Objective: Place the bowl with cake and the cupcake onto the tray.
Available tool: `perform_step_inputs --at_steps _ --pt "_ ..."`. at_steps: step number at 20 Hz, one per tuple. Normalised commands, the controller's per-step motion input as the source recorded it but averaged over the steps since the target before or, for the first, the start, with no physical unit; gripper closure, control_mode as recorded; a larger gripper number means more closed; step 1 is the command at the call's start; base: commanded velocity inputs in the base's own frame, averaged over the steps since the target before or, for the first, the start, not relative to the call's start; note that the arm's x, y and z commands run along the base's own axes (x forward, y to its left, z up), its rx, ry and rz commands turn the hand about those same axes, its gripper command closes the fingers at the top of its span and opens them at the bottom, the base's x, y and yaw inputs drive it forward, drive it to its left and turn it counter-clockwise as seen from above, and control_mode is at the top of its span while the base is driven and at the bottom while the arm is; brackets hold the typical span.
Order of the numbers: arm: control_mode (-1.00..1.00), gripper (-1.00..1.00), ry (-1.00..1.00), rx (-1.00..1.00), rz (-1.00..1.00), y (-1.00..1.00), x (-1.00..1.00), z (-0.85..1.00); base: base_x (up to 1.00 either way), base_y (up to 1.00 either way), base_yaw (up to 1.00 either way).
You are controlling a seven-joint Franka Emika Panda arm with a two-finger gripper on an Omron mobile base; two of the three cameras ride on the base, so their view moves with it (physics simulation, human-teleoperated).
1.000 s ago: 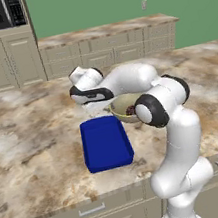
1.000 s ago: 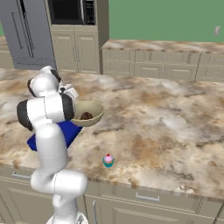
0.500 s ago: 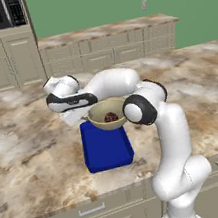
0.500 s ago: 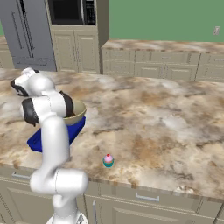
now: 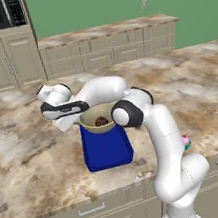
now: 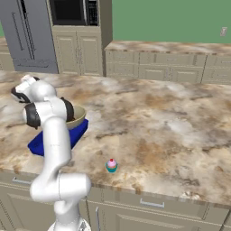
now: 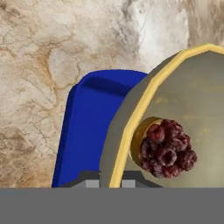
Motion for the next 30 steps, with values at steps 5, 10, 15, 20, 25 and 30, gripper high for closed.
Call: perform_step_inputs --at_steps 5,10,15,20,25,30 --pt "-1.00 1.00 -0.05 0.15 0.06 0.01 0.03 -0.37 0.00 0.00 0.00" --pt "-1.00 -1.00 -0.01 0.06 0.00 0.03 -0.05 -0.16 0.00 0.00 0.00" --pt "-1.00 -1.00 0.01 -0.09 -0.01 0.04 0.01 0.32 0.00 0.00 0.00" --pt "-1.00 -1.00 0.04 -0.08 0.00 0.11 -0.09 0.71 0.00 0.00 0.00" --pt "-1.00 -1.00 -0.02 0.06 -0.04 -0.40 -0.67 0.26 0.00 0.00 0.00" --pt "-1.00 -1.00 -0.01 0.16 -0.03 -0.70 -0.68 0.18 0.00 0.00 0.00"
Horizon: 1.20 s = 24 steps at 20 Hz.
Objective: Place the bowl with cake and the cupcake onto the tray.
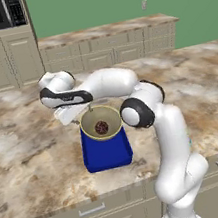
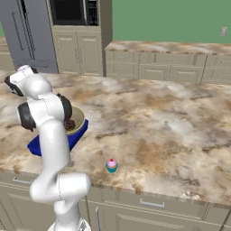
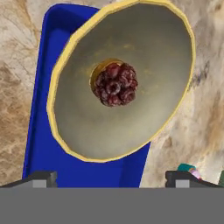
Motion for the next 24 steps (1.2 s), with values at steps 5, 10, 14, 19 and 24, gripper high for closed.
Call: perform_step_inputs --at_steps 5,10,14,19,24 --pt "-1.00 -1.00 -0.05 0.22 0.00 -0.90 -0.55 0.11 0.00 0.00 0.00" --pt "-1.00 -1.00 -0.02 0.26 0.04 -0.91 -0.20 -0.01 0.00 0.00 0.00" --pt "-1.00 -1.00 0.02 0.10 -0.05 -1.00 -0.31 -0.04 0.00 0.00 0.00" --pt "-1.00 -1.00 0.08 0.02 -0.12 -0.92 -0.16 0.03 0.00 0.00 0.00" --pt "-1.00 -1.00 0.18 0.01 -0.17 -0.91 -0.02 0.17 0.00 0.00 0.00"
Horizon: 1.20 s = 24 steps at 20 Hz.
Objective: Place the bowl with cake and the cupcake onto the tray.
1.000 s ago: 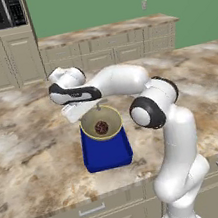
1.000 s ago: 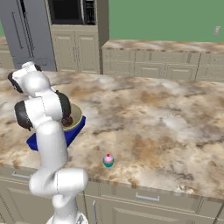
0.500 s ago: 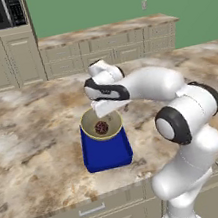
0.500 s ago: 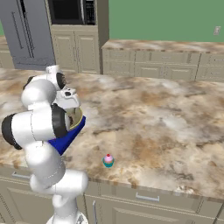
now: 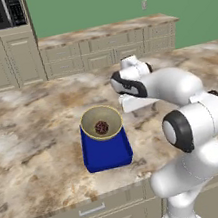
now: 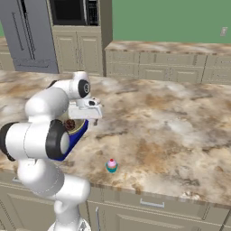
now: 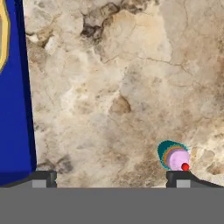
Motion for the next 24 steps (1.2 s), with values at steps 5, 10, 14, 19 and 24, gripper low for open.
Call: perform_step_inputs --at_steps 5,10,14,19,24 --pt "-1.00 -1.00 0.13 0.04 -0.16 -0.72 -0.40 -0.07 0.00 0.00 0.00" --pt "-1.00 -1.00 0.01 0.02 -0.20 -0.25 -0.75 -0.40 0.00 0.00 0.00" --pt "-1.00 -1.00 0.03 0.00 -0.14 -0.35 -0.53 -0.30 0.00 0.00 0.00" --pt "-1.00 -1.00 0.00 0.00 -0.02 -0.69 -0.25 -0.24 0.00 0.00 0.00" --pt "-1.00 -1.00 -0.13 0.00 0.00 -0.11 0.18 -0.30 0.00 0.00 0.00"
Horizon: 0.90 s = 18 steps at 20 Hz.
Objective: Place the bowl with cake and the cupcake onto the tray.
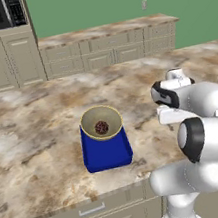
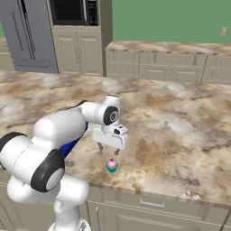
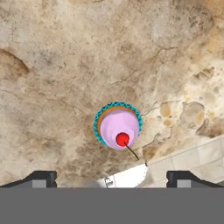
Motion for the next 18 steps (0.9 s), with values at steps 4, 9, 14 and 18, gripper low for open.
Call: perform_step_inputs --at_steps 4,9,14,18 --pt "-1.00 -1.00 -0.08 0.01 0.00 -0.06 0.33 -0.34 0.00 0.00 0.00" --pt "-1.00 -1.00 -0.02 -0.01 -0.03 -0.25 -0.02 -0.25 0.00 0.00 0.00" --pt "-1.00 -1.00 0.00 0.00 -0.07 0.02 -0.16 -0.16 0.00 0.00 0.00" --pt "-1.00 -1.00 0.01 0.00 -0.08 0.06 -0.29 -0.19 0.00 0.00 0.00"
